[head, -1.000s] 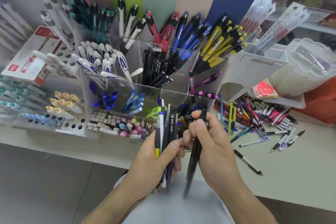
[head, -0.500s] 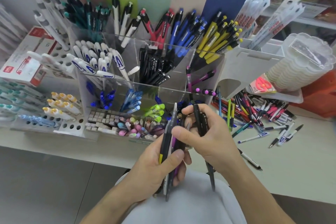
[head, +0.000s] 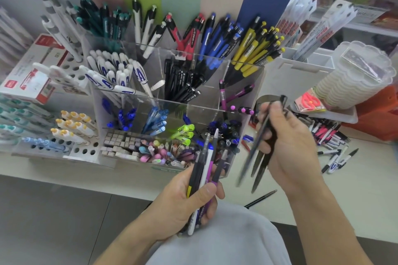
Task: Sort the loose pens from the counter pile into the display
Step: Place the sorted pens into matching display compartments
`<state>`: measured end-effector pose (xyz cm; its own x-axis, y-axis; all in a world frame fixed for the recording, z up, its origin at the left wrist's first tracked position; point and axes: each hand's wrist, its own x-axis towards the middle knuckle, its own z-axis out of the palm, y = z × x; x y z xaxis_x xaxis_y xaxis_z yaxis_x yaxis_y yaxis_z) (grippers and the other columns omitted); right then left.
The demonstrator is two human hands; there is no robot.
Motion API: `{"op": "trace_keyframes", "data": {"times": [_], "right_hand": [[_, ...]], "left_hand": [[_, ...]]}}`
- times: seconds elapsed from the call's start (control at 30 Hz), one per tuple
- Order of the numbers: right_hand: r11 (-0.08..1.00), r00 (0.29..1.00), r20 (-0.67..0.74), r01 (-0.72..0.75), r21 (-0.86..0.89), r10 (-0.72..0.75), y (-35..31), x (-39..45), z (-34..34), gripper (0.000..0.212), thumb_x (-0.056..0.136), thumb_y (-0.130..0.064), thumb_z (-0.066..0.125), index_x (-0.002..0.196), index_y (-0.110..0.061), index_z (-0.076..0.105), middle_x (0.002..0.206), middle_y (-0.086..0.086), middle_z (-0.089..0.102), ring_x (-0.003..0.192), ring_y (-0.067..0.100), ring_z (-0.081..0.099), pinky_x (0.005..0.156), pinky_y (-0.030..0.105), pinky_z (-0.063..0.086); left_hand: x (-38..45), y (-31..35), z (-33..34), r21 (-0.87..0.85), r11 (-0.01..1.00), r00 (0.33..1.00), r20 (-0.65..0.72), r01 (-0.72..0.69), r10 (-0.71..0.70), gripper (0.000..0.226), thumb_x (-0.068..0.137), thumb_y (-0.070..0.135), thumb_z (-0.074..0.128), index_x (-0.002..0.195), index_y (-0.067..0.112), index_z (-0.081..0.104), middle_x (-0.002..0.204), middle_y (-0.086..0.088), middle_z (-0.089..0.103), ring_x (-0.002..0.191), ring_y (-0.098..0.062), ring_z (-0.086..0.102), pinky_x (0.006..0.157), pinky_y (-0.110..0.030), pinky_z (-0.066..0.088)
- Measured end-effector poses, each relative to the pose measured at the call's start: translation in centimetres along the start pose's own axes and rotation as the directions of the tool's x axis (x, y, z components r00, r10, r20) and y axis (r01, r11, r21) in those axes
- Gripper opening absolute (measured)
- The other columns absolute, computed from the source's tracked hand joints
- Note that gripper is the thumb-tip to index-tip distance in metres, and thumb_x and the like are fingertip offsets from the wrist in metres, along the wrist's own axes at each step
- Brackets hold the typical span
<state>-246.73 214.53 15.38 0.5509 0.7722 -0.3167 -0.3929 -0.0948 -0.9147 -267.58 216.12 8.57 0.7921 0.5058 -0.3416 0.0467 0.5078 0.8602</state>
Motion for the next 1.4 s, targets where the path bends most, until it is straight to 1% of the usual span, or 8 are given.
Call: {"op": "trace_keyframes", "data": {"times": [0.2, 0.4, 0.6, 0.77, 0.97, 1.1, 1.3, 1.4], "right_hand": [[0.998, 0.999, 0.026, 0.046, -0.041, -0.045, 1.1, -1.2, -0.2, 0.037, 0.109, -0.030, 0.032, 0.084, -0.017, 0.057, 0.062, 0.001, 0.062, 0.062, 0.022, 0.064, 0.066, 0.038, 0.057], [0.981, 0.963, 0.209, -0.147, -0.126, 0.171, 4.6, -4.6, -0.1, 0.019, 0.090, -0.031, 0.062, 0.088, -0.012, 0.058, 0.060, 0.005, 0.037, 0.043, 0.015, 0.028, 0.041, 0.025, 0.025], [0.821, 0.972, 0.221, 0.191, -0.538, -0.081, 3.7, -3.7, 1.0, 0.021, 0.078, -0.023, 0.086, 0.094, -0.023, 0.072, 0.054, 0.001, 0.051, 0.050, 0.009, 0.046, 0.055, 0.016, 0.042], [0.796, 0.964, 0.260, 0.198, -0.572, -0.053, 2.7, -3.3, 1.5, 0.009, 0.084, -0.022, 0.079, 0.086, -0.016, 0.073, 0.066, 0.012, 0.063, 0.053, 0.013, 0.055, 0.053, 0.024, 0.049], [0.952, 0.988, -0.008, 0.148, -0.268, -0.156, -0.2, -2.5, -0.4, 0.016, 0.093, -0.022, 0.067, 0.082, -0.014, 0.059, 0.068, 0.011, 0.067, 0.039, 0.008, 0.039, 0.040, 0.017, 0.032], [0.871, 0.973, 0.138, 0.225, -0.436, -0.183, -0.1, -3.8, -0.8, 0.020, 0.087, -0.007, 0.074, 0.072, -0.009, 0.060, 0.054, -0.005, 0.062, 0.043, 0.002, 0.051, 0.046, 0.011, 0.037], [0.705, 0.900, 0.401, 0.173, -0.688, 0.171, 3.2, -4.8, -1.1, 0.020, 0.083, -0.023, 0.083, 0.076, -0.020, 0.065, 0.053, -0.010, 0.051, 0.048, 0.009, 0.039, 0.051, 0.024, 0.034], [0.692, 0.847, 0.442, 0.129, -0.710, 0.295, 3.4, -4.2, -0.6, 0.017, 0.086, -0.031, 0.080, 0.088, -0.025, 0.064, 0.072, -0.003, 0.071, 0.058, 0.013, 0.058, 0.060, 0.027, 0.049]], "left_hand": [[0.1, -0.1, 0.3, -0.020, 1.000, 0.989, -0.145, 0.020, -0.023, 0.028, 0.096, 0.038, 0.061, 0.095, 0.010, 0.059, 0.065, -0.013, 0.057, 0.056, -0.025, 0.049, 0.053, -0.031, 0.043], [0.3, 0.3, 0.4, 0.040, 0.999, 0.978, -0.206, -0.027, 0.035, 0.028, 0.092, 0.034, 0.059, 0.104, 0.009, 0.058, 0.066, -0.010, 0.058, 0.056, -0.022, 0.048, 0.053, -0.028, 0.043], [0.3, 0.3, 1.0, 0.316, 0.948, 0.976, -0.201, -0.020, 0.088, 0.014, 0.101, 0.023, 0.056, 0.110, 0.033, 0.059, 0.067, 0.012, 0.057, 0.057, -0.007, 0.047, 0.057, -0.019, 0.040], [0.3, 0.6, 1.0, 0.532, 0.847, 0.963, -0.226, -0.003, 0.145, 0.017, 0.098, 0.029, 0.061, 0.114, 0.036, 0.058, 0.092, 0.012, 0.069, 0.084, -0.009, 0.061, 0.074, -0.029, 0.050], [0.1, 0.1, 0.8, -0.147, 0.983, 0.934, -0.322, 0.108, -0.151, 0.038, 0.083, 0.029, 0.081, 0.106, 0.005, 0.063, 0.055, -0.004, 0.037, 0.045, -0.017, 0.031, 0.044, -0.024, 0.027], [0.4, 0.6, 1.2, -0.414, 0.905, 0.924, -0.376, -0.097, -0.073, 0.047, 0.075, 0.044, 0.079, 0.100, 0.006, 0.068, 0.060, -0.009, 0.040, 0.040, -0.014, 0.028, 0.038, -0.021, 0.024], [0.9, 1.7, 0.5, -0.299, 0.923, 0.879, -0.470, -0.244, 0.080, 0.032, 0.081, 0.036, 0.078, 0.066, 0.013, 0.062, 0.049, -0.011, 0.041, 0.036, -0.017, 0.031, 0.038, -0.022, 0.026], [0.6, 1.9, -0.1, -0.095, 0.976, 0.877, -0.462, -0.198, 0.133, 0.034, 0.068, 0.043, 0.075, 0.055, 0.017, 0.059, 0.043, -0.013, 0.039, 0.038, -0.020, 0.030, 0.041, -0.027, 0.029]]}}
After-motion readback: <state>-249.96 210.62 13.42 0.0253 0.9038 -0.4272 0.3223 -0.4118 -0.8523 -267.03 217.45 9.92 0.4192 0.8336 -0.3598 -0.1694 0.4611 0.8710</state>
